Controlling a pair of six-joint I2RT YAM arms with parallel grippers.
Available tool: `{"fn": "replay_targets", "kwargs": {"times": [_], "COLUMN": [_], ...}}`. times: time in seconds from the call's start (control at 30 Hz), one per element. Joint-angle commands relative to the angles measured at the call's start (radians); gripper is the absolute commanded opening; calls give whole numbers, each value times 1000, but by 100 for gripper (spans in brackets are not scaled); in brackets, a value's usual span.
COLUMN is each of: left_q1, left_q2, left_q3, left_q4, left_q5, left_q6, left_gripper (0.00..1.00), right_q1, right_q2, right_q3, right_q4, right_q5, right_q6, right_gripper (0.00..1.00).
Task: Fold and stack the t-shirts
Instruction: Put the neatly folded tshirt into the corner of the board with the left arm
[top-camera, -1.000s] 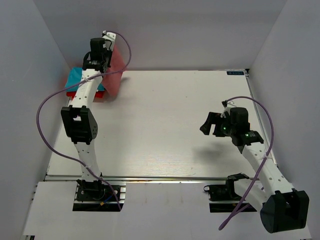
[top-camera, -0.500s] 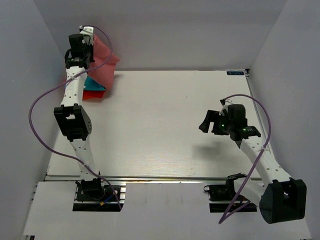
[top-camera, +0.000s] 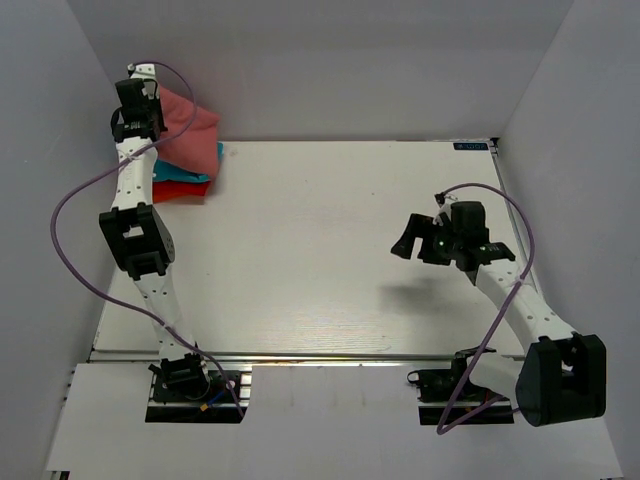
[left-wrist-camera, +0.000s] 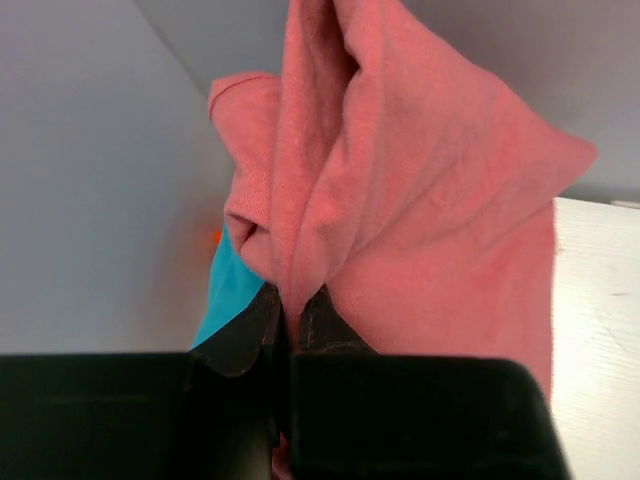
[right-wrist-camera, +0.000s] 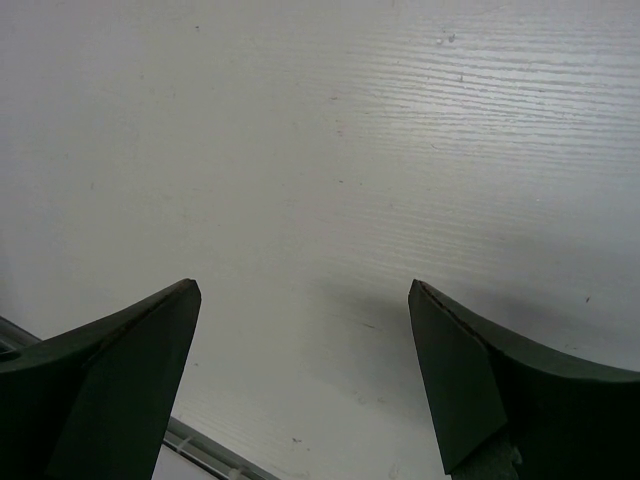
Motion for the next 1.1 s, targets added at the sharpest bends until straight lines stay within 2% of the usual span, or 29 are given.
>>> {"fn": "replay_targets", "kwargs": {"times": [0.0,0.03,0.07,0.1,0.13,0.17,0.27,0.43,0.67,0.73,0.77,0.97,1.07], "left_q1": [14,14,14,14,14,14,14,14,-16,-16,-26,-119,-197], "left_q2": [-1,-1,11,20,31,31,31,-10,-124,-151,-164,-330,-432], "left_q3": [3,-7,-8,-8,14,25,25,3,-104,-124,-135,-369,-585], "left_q4": [66,78,89,79,66,66,77,58,23,-41,-59,-90,-100], "left_q5": [-149,-257,-258,-339,-367,-382,-410,-352,-111,-18,-30,-57,-73], "left_q6": [-52,-102,-121,-146,-166,-166,-175,-186,-186,-235,-273,-365,-440], "left_gripper": [0,6,6,54,89,100,100,100,100,100,100,100,100], "right_q1": [5,3,0,6,2,2,5,4,3,5,-1,0,0], "right_q2": [17,23,28,30,40,46,56,40,-9,-24,-33,-81,-98], "right_q3": [56,53,52,53,55,55,56,46,33,27,24,-16,-48], "right_q4": [47,49,49,58,58,60,59,61,47,37,37,64,89], "right_q5": [-35,-40,-34,-37,-42,-52,-58,-72,-54,-48,-54,-97,-129], "right_q6": [16,19,19,22,25,27,28,28,14,2,4,4,16], "right_gripper": [90,90,90,90,90,90,90,90,90,90,90,90,90]}}
